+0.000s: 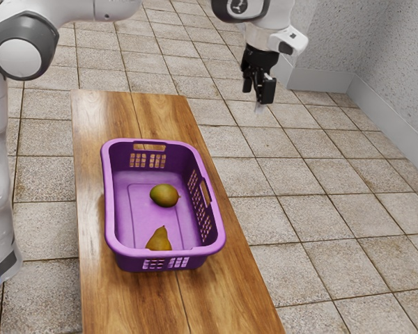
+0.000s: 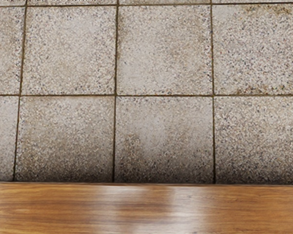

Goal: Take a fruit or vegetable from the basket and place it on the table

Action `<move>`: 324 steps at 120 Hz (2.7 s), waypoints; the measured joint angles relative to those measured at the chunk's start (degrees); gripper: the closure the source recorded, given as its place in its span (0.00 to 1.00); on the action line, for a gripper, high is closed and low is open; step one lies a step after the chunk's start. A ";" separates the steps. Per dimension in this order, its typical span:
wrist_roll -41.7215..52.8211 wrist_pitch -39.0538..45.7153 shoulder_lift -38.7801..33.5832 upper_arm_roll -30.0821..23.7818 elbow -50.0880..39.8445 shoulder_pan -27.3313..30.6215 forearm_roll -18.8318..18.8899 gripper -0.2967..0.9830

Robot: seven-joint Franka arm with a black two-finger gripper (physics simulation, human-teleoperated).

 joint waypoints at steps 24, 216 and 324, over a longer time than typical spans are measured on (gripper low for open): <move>0.24 -0.38 -0.16 0.06 0.18 0.95 -0.02 0.23; 3.79 13.88 -26.32 -1.06 -50.72 0.32 -12.83 0.24; 4.32 19.93 -26.17 -2.12 -57.66 0.32 -13.36 0.24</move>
